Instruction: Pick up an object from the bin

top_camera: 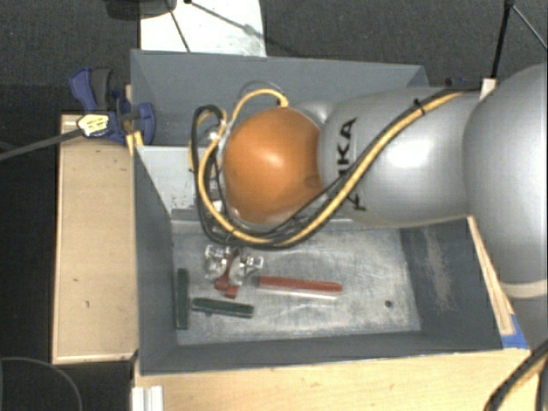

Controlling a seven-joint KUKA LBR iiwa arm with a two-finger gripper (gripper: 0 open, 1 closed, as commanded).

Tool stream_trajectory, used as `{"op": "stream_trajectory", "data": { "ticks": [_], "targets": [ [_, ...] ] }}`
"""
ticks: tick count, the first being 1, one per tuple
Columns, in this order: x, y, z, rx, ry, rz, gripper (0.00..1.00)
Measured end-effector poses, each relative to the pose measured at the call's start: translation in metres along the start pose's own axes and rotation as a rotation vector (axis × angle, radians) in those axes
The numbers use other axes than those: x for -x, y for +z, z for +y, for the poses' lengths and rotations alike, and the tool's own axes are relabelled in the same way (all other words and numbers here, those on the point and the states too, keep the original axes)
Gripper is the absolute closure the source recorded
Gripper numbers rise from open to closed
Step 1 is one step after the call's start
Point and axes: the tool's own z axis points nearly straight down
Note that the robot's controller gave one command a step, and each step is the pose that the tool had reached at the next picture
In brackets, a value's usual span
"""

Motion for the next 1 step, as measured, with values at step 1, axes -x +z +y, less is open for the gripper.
{"op": "stream_trajectory", "data": {
  "ticks": [1],
  "targets": [
    [-0.0003,-0.0098,0.0006,0.002,0.0,0.002,1.0]
  ]
}}
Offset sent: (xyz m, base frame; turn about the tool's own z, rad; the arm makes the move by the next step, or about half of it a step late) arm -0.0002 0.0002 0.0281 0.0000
